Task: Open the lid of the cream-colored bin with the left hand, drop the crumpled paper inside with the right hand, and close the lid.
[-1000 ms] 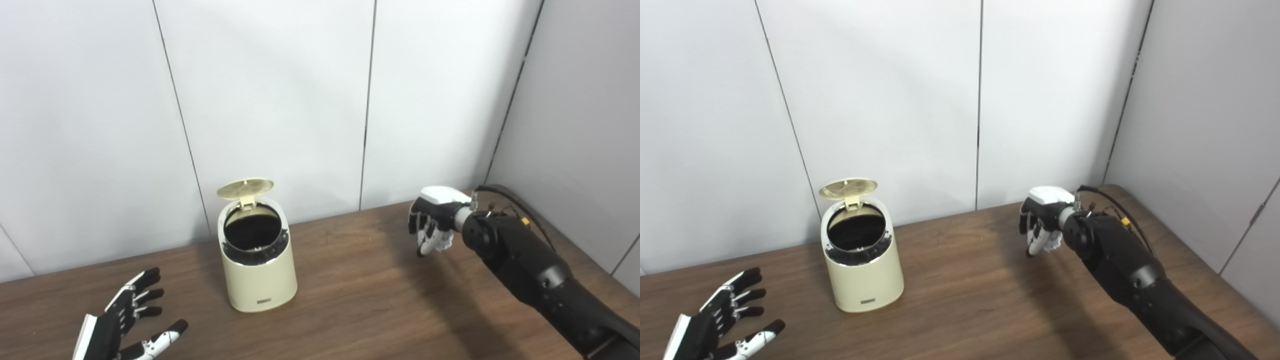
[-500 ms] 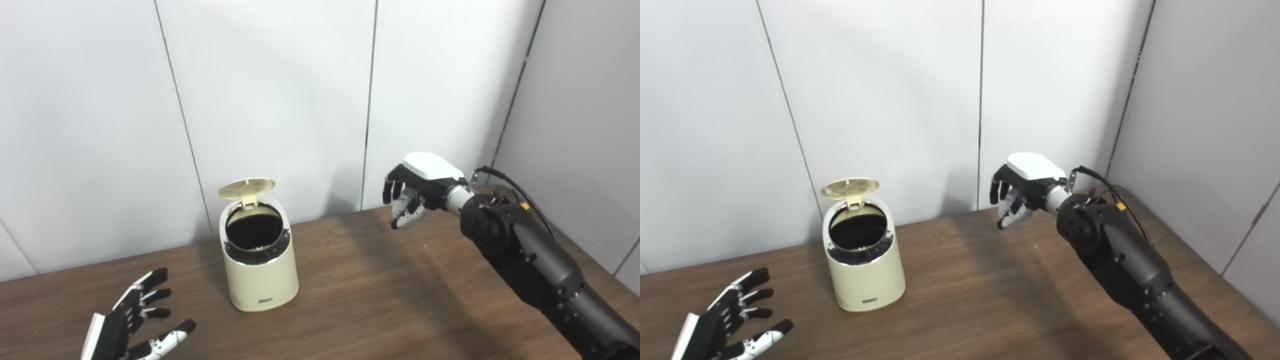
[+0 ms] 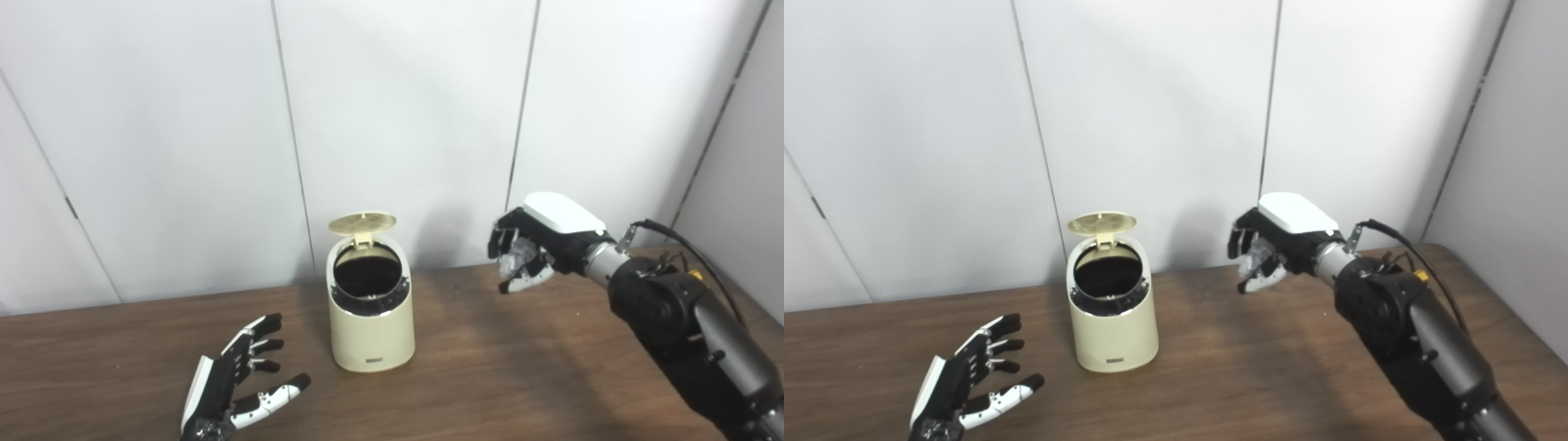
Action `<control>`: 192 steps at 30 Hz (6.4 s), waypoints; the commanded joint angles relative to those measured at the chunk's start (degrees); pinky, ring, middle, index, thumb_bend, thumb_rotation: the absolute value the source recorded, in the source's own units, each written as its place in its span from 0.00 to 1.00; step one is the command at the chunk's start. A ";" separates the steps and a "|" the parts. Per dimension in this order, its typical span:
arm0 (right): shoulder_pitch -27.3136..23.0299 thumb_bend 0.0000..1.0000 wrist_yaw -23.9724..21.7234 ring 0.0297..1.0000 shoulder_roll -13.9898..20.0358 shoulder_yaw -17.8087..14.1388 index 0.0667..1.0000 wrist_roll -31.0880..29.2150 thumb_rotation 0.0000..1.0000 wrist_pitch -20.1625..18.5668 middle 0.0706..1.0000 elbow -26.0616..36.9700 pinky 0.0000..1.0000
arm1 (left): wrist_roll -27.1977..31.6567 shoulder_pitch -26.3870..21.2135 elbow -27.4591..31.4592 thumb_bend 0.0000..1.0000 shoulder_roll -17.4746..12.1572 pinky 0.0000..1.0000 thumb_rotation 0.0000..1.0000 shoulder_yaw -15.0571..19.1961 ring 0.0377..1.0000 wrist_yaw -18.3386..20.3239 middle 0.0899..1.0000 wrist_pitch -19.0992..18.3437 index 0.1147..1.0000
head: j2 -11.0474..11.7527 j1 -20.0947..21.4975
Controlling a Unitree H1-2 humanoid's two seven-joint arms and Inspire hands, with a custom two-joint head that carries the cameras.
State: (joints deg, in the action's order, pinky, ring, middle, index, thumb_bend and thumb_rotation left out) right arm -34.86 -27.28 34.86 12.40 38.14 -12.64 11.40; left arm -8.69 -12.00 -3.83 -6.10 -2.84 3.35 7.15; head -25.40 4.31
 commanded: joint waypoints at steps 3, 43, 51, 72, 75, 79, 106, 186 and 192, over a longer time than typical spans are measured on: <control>-4.97 0.50 0.13 0.38 -0.94 -0.01 0.49 -1.59 0.00 3.58 0.44 3.02 0.40 | -0.66 -1.35 0.86 0.73 0.54 0.65 0.14 -0.23 0.78 -1.15 0.84 1.85 0.86 | -0.04 -0.72; -10.32 0.52 1.69 0.38 -15.78 3.28 0.46 -2.20 0.00 7.52 0.46 -4.23 0.37 | -3.41 -1.72 0.66 0.73 2.43 0.68 0.16 -2.26 0.78 -3.13 0.84 2.12 0.86 | -0.38 -4.94; -10.97 0.52 2.34 0.38 -16.73 3.53 0.47 -2.04 0.00 7.31 0.46 -7.56 0.37 | -3.43 -1.60 0.65 0.74 2.68 0.67 0.17 -2.42 0.79 -3.17 0.84 2.40 0.85 | -0.49 -5.68; -12.52 0.52 8.95 0.37 -18.81 4.74 0.47 -2.27 0.00 13.62 0.46 -16.59 0.35 | -3.67 -1.66 0.07 0.73 3.08 0.69 0.18 -2.86 0.79 -3.46 0.84 3.74 0.85 | -0.27 -6.69; -12.27 0.52 11.55 0.37 -19.09 4.96 0.47 -1.68 0.00 15.67 0.46 -17.41 0.35 | -3.60 -1.66 0.11 0.74 3.22 0.68 0.18 -2.79 0.79 -3.42 0.84 3.62 0.85 | -0.20 -6.82; -11.49 0.52 16.02 0.37 -20.01 4.95 0.47 -0.08 0.00 17.68 0.46 -17.96 0.34 | -3.47 -1.61 0.20 0.74 3.28 0.68 0.18 -2.74 0.79 -3.28 0.84 3.65 0.85 | -0.20 -6.82; -9.64 0.52 14.36 0.60 -17.79 8.29 0.46 10.05 0.13 16.25 0.68 -13.53 0.43 | -3.61 -1.35 0.49 0.74 3.00 0.68 0.17 -2.71 0.79 -2.88 0.85 2.99 0.85 | -0.30 -6.48; 11.40 0.52 24.95 0.51 -20.02 -8.82 0.47 -4.94 0.06 20.23 0.54 3.85 0.42 | -2.33 -1.48 -1.15 0.72 1.78 0.62 0.14 -2.59 0.77 -2.40 0.82 5.71 0.80 | 2.27 -4.23; 17.04 0.77 24.48 0.64 -21.33 -13.31 0.69 -14.88 0.05 17.34 0.72 4.82 0.53 | -1.37 -1.07 -0.06 0.72 1.78 0.62 0.13 -2.29 0.78 -2.10 0.84 4.99 0.81 | 2.49 -3.97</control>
State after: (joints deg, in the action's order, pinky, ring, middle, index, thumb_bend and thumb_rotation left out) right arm -17.12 -3.77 13.89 0.08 25.68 4.93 14.40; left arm -10.56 -12.00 -5.95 -4.15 -5.31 1.25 10.43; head -22.85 0.26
